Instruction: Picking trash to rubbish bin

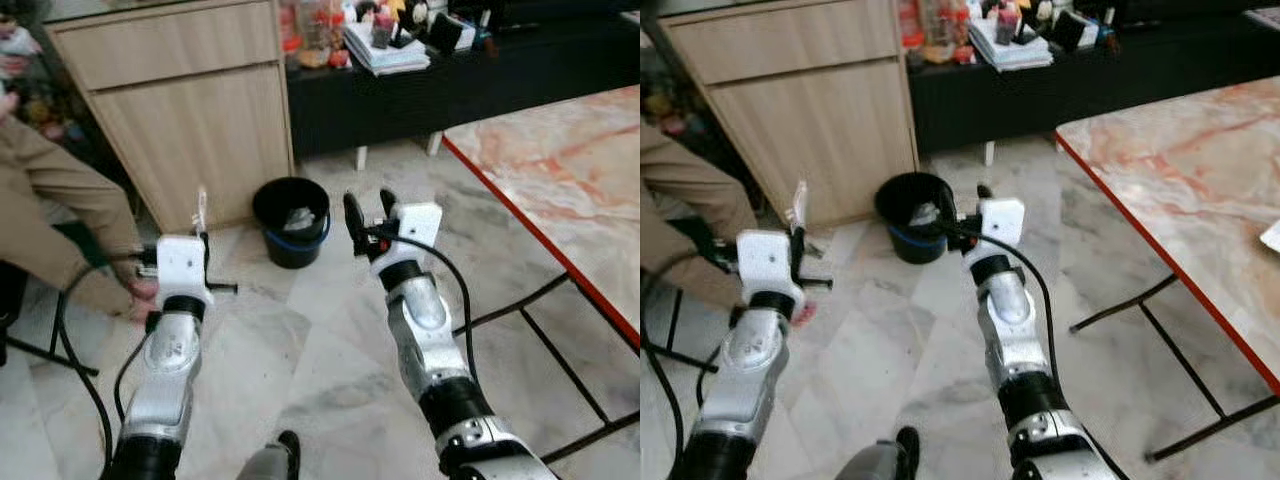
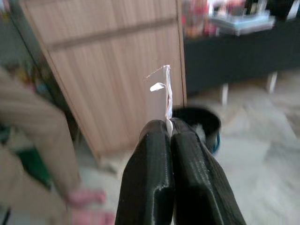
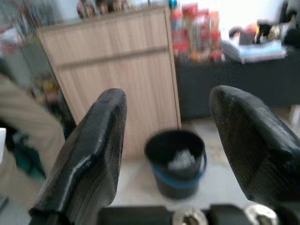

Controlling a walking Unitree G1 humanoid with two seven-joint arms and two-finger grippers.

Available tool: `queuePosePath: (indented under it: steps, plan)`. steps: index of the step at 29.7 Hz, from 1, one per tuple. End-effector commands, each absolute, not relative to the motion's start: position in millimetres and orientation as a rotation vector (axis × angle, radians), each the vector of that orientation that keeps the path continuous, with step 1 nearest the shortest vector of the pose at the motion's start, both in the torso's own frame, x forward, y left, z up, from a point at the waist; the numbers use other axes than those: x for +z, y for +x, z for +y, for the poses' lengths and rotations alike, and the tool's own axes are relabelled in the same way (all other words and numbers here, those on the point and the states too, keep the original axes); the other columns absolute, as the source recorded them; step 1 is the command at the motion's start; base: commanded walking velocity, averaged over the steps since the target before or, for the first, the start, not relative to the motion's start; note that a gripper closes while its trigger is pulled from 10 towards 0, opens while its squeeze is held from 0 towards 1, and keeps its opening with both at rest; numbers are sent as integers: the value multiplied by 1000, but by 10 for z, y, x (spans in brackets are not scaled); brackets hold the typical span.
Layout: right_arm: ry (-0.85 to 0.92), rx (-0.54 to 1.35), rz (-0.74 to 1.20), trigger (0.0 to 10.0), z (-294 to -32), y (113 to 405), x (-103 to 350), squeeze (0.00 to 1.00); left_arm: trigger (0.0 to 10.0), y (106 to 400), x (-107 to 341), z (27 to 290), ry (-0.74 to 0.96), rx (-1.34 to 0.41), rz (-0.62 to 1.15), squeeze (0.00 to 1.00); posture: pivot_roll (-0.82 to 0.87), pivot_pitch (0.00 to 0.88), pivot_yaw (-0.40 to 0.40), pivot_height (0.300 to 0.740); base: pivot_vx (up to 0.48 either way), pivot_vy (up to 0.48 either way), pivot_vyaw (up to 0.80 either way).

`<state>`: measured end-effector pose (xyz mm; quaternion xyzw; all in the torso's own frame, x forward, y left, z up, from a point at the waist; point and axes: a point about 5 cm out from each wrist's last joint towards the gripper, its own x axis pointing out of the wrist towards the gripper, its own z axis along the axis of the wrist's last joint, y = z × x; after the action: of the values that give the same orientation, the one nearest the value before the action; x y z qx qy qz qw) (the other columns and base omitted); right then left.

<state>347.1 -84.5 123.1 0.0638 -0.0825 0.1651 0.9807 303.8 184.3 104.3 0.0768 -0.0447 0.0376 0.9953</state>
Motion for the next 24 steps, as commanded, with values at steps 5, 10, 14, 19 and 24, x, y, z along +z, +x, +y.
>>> queuePosePath:
  steps: [5,10,14,19,24]
  plan:
    - [101,376,63,10000,-853,3289,699,0,10000,2913,621,1973,184,93,69,0,106,206,-21,740,269,0,0]
    - [55,341,291,10000,-1022,3071,236,0,10000,2728,219,2100,227,88,241,0,99,205,-19,740,286,0,0]
    - [52,303,418,10000,-1166,2888,-19,0,10000,2592,34,2214,225,117,326,0,95,204,-22,740,289,0,0]
    - [52,261,538,10000,-1289,2701,-234,0,10000,2486,-100,2298,230,141,390,0,98,198,-19,740,289,0,0]
    - [56,199,698,10000,-1418,2396,-503,0,10000,2243,-337,2394,228,179,526,0,94,184,-12,740,288,0,0]
